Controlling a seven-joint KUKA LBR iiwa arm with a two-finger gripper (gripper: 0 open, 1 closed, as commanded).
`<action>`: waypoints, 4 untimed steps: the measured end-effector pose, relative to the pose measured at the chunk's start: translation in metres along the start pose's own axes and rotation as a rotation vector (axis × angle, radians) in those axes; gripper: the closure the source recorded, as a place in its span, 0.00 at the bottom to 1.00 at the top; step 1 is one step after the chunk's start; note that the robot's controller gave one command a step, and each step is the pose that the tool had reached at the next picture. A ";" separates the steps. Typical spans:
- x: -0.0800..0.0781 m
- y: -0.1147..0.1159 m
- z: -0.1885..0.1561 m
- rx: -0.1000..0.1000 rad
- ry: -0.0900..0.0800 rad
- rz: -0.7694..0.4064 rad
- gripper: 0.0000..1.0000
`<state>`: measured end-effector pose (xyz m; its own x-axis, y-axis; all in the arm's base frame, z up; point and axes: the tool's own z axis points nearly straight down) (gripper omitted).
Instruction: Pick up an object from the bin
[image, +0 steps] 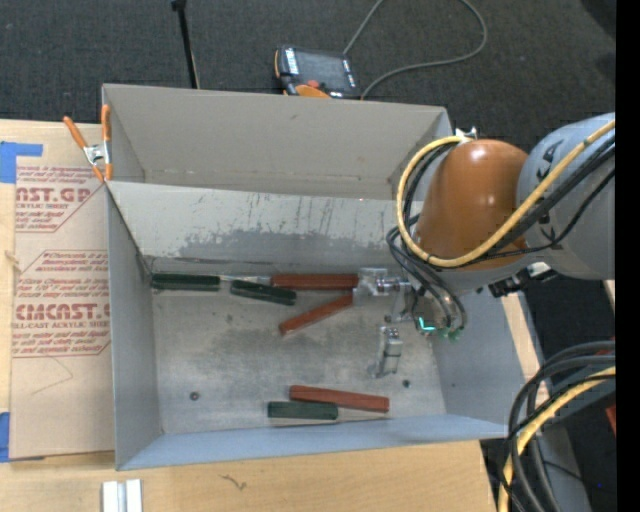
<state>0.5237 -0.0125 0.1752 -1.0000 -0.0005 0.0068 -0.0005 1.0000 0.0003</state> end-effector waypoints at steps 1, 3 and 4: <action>0.021 -0.043 0.045 0.001 -0.002 -0.090 0.00; 0.036 0.096 0.105 -0.004 -0.010 0.022 0.00; 0.036 0.092 0.103 -0.001 -0.003 0.026 1.00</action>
Offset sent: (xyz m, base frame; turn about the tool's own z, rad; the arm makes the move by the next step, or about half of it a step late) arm -0.0194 -0.0410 -0.0417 -0.0924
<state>0.4867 0.0795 0.0721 -0.9997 0.0259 0.0042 0.0259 0.9997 0.0007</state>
